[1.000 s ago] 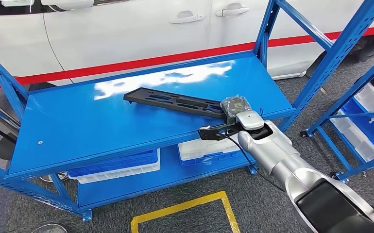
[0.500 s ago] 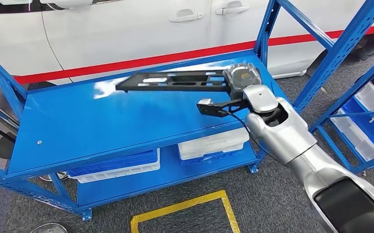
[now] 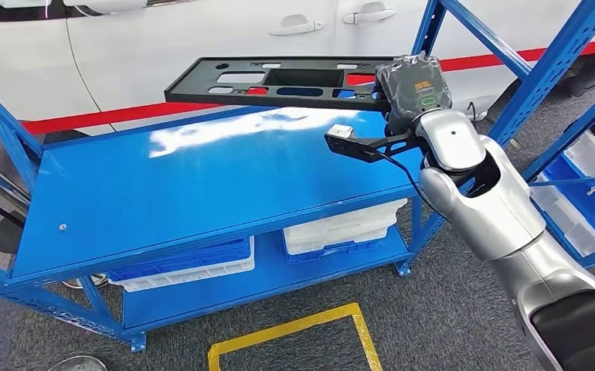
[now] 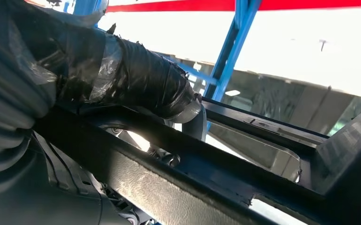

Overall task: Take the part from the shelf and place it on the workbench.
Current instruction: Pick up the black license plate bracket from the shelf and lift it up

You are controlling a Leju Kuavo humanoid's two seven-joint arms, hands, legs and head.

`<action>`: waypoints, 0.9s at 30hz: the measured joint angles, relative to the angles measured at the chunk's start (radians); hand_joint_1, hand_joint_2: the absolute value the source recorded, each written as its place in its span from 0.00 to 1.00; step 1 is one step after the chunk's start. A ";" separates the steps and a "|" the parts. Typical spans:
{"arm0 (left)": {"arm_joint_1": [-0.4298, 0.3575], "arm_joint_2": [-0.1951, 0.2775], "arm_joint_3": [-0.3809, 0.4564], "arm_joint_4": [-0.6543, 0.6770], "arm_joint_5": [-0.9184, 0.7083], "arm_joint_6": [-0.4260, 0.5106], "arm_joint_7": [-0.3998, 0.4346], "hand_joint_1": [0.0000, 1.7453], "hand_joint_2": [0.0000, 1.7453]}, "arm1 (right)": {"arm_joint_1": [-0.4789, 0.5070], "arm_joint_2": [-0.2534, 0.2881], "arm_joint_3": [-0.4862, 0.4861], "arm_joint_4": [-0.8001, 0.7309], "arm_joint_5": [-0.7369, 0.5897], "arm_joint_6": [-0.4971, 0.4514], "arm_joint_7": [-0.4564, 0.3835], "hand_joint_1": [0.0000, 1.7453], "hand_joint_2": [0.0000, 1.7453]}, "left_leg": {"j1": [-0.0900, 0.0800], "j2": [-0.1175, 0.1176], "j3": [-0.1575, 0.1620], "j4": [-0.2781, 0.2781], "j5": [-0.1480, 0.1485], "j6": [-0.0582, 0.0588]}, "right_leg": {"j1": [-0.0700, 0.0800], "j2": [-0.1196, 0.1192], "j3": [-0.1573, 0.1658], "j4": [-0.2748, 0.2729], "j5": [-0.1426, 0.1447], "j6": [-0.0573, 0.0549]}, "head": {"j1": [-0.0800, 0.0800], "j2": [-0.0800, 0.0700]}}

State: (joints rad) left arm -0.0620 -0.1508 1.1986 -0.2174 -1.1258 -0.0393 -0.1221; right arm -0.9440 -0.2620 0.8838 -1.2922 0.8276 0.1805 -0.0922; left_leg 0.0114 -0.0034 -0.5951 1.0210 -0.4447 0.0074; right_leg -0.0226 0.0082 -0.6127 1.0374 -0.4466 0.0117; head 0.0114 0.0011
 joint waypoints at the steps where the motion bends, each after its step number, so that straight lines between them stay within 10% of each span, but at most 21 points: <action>1: 0.000 0.000 0.000 0.000 -0.002 0.000 -0.002 0.00 1.00 | 0.001 -0.003 -0.005 -0.010 0.000 0.000 0.000 1.00 1.00 | 0.000 0.000 0.000 0.000 0.000 0.000 | 0.000 0.000 0.000 0.000 0.000 0.000 | 0.000 0.000; 27: 0.000 -0.003 0.000 0.000 -0.015 -0.003 -0.012 0.00 1.00 | 0.022 -0.019 -0.066 -0.071 0.002 0.001 -0.001 1.00 1.00 | 0.000 0.000 0.000 0.000 0.000 0.000 | 0.000 0.000 0.000 0.000 0.000 0.000 | 0.000 0.000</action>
State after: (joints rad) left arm -0.0622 -0.1538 1.1984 -0.2174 -1.1412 -0.0425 -0.1338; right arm -0.9220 -0.2808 0.8177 -1.3634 0.8294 0.1814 -0.0935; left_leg 0.0114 -0.0035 -0.5955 1.0210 -0.4447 0.0074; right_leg -0.0226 0.0082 -0.6126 1.0374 -0.4467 0.0117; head 0.0114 0.0011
